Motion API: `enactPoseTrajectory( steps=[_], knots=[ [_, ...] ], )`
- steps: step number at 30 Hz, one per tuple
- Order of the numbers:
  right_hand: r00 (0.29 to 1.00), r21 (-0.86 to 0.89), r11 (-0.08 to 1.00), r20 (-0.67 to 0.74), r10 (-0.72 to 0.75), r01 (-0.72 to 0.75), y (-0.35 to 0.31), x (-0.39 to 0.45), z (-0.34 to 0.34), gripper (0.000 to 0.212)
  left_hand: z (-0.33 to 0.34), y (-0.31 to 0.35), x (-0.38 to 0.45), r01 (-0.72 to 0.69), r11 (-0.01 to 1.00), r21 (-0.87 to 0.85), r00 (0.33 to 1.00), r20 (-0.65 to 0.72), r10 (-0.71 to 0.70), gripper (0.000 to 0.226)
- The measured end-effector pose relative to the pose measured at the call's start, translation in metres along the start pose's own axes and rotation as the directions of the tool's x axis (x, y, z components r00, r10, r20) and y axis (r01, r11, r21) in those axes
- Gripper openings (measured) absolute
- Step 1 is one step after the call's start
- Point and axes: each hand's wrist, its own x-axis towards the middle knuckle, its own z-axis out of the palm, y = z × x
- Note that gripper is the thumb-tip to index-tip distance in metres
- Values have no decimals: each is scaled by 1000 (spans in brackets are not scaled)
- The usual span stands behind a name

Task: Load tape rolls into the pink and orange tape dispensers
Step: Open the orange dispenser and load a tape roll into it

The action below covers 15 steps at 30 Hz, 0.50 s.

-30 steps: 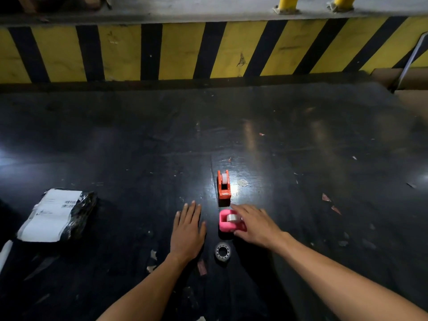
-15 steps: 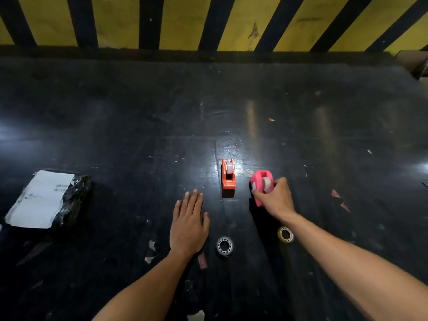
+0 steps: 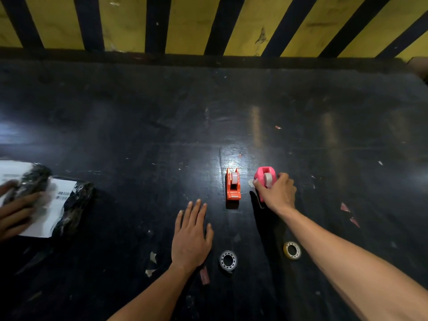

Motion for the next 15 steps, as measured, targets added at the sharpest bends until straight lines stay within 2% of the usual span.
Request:
enactPoseTrajectory(
  steps=[1, 2, 3, 5, 6, 8, 10, 12, 15],
  knots=[
    [995, -34, 997, -72, -70, 68, -3, -5, -3, 70, -1, 0, 1, 6, 1000, -10, 1000, -10, -6, 61],
    [966, -62, 978, -157, -204, 197, -4, -10, -6, 62, -3, 1, 2, 15, 999, -30, 1000, -25, -16, 61],
    [906, -74, 930, -212, -368, 360, -7, -16, -8, 54, -5, 3, 6, 35, 997, -61, 999, -38, -38, 61],
    [793, 4, 803, -161, -587, 596, -10, -24, -4, 48, -10, 10, 17, 104, 982, -155, 993, -42, -112, 60],
    [798, 109, 790, -75, -598, 603, -13, -27, 1, 48, -13, 15, 26, 125, 970, -210, 989, -49, -138, 59],
    [866, 280, 858, 138, -481, 431, -20, -31, 13, 50, -20, 29, 45, 126, 937, -327, 988, -46, -149, 57],
    [903, 306, 927, 298, -310, 218, -27, -31, 23, 50, -32, 47, 64, 73, 862, -501, 995, -19, -95, 53],
    [905, 344, 934, 358, -230, 102, -31, -27, 30, 41, -44, 65, 78, 55, 785, -617, 998, 32, -45, 46],
    [922, 498, 866, 353, -159, -41, -37, -27, 31, 29, -46, 76, 90, 218, 631, -744, 976, 154, -155, 37]
  ],
)
